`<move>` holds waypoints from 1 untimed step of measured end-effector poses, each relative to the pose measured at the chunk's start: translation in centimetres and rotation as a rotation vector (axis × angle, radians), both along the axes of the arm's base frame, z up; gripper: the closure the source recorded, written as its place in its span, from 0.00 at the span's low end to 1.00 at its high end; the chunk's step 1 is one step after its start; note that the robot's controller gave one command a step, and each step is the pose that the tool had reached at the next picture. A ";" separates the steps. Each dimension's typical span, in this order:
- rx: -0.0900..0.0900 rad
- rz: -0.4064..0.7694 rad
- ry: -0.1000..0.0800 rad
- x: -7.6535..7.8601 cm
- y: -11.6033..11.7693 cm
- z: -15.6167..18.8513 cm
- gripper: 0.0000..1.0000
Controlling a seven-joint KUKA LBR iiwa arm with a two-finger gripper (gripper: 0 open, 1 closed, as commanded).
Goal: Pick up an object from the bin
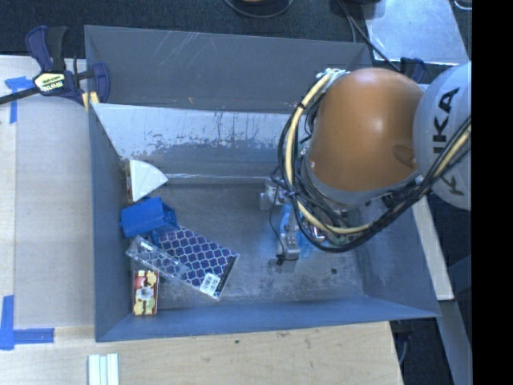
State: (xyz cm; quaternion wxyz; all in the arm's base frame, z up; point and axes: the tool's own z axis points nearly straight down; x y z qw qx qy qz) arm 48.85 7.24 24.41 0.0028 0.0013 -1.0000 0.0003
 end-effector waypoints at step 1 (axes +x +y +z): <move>0.001 -0.003 -0.009 0.1 0.0 0.5 0.00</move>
Offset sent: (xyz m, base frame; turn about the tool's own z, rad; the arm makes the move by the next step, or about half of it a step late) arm 0.0374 0.0857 -0.1741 -0.3293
